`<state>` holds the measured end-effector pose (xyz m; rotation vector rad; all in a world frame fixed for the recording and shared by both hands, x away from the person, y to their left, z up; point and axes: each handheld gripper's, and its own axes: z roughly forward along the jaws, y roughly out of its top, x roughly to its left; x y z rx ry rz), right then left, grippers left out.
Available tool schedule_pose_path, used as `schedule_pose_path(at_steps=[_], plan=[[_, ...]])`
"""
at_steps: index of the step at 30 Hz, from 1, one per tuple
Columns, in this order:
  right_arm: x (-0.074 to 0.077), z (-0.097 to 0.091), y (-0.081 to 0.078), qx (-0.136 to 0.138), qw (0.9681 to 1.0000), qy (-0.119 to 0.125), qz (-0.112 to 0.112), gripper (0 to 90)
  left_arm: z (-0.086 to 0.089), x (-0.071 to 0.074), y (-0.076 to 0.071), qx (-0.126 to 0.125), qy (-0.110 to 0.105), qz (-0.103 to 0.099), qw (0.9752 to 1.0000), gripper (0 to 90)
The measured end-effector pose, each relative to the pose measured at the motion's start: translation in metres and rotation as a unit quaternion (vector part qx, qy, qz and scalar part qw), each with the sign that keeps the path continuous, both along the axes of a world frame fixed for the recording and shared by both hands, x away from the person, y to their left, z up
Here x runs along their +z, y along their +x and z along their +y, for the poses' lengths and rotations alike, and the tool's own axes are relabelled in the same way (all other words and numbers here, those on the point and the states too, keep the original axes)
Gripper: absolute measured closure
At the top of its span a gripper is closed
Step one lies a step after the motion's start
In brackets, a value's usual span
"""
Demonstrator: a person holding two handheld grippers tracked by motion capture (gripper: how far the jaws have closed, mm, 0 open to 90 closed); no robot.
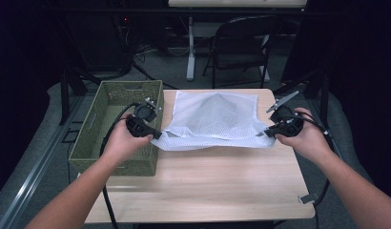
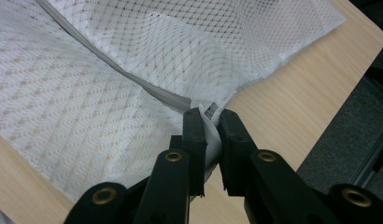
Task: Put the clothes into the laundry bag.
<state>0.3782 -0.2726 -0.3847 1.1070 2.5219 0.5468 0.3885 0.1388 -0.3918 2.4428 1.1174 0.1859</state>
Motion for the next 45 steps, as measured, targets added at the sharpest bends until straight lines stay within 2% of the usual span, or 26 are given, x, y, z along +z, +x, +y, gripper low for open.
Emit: schedule_pose_path(at_steps=[7,12,18,23,35,39,45], plan=[[-0.011,-0.003,-0.012,0.005,0.9999,-0.002,0.012,82.0,-0.001,-0.013,-0.016,-0.01,0.003,0.0,0.9999,88.0],[-0.018,-0.007,-0.019,0.002,0.9999,0.007,0.01,81.9,0.0,-0.022,-0.023,-0.013,-0.003,0.004,0.9999,88.0],[-0.028,-0.011,-0.028,-0.001,0.9998,0.019,0.01,81.9,0.001,-0.032,-0.033,-0.013,-0.009,0.005,0.9999,87.9],[-0.038,-0.01,-0.036,0.004,0.9999,0.013,0.008,81.9,0.002,-0.043,-0.041,-0.014,-0.011,0.003,0.9998,87.9],[-0.062,-0.012,-0.05,0.002,0.9996,0.026,0.013,81.9,0.006,-0.067,-0.056,-0.007,-0.014,0.003,0.9999,88.0],[-0.07,-0.013,-0.053,0.001,0.9993,0.032,0.019,81.9,0.006,-0.074,-0.06,-0.004,-0.014,0.002,0.9999,88.1],[-0.08,-0.015,-0.056,-0.004,0.9989,0.042,0.019,81.9,0.004,-0.087,-0.066,-0.002,-0.003,-0.002,1.0,88.1]])
